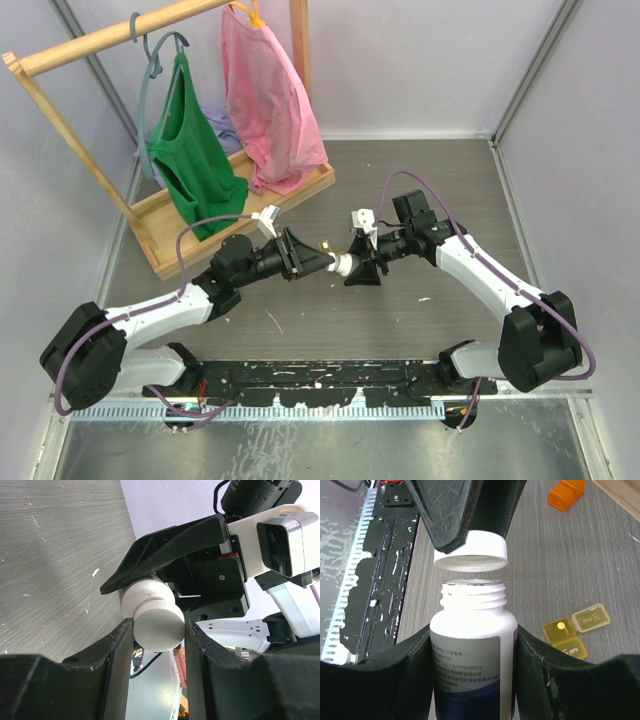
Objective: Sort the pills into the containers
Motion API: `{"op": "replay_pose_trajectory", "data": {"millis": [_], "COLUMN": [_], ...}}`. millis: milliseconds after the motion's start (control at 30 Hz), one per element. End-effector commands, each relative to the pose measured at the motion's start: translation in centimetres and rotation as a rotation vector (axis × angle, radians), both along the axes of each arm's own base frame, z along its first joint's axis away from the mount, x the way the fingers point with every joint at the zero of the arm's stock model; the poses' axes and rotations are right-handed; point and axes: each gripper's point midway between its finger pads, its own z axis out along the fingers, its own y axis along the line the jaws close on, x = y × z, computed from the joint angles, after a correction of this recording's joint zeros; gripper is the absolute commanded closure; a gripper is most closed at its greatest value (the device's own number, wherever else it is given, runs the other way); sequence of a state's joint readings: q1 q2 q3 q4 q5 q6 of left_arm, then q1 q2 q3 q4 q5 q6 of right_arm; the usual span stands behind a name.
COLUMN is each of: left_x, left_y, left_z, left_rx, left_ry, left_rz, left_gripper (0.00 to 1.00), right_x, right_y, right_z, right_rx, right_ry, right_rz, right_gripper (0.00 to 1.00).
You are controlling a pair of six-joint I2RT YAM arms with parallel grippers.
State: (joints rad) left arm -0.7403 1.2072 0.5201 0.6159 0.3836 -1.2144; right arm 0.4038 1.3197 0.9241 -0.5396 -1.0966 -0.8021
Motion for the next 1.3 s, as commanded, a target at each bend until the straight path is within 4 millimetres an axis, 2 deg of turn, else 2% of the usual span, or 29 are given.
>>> {"op": "replay_pose_trajectory", "data": {"millis": [0, 567, 933, 1267], "left_x": [-0.1, -0.3, -0.4, -0.6], "left_y": [-0.8, -1.3, -0.4, -0.9], "left_z": [2.5, 1.3, 1.8, 2.8], "left_rx": [-0.041, -0.001, 0.03, -0.005], "left_ry": [-0.063, -0.032, -0.052, -0.058], "left_rz": [-0.037, -0.067, -0.035, -0.06], "left_gripper": [0.78, 0.78, 0.78, 0.78], "right_x": [0.3, 0.4, 0.2, -0.2], "right_y": [0.6, 0.4, 0.3, 0.6], "right_z": [3.0, 3.0, 3.2, 3.0], "right_rx": [0.055, 0.041, 0.038, 0.05], "right_ry": [-0.086, -0.097, -0.104, -0.089], "right_rz": [0.024, 0.017, 0.026, 0.041], "right_gripper": [0.99, 0.99, 0.99, 0.99]}}
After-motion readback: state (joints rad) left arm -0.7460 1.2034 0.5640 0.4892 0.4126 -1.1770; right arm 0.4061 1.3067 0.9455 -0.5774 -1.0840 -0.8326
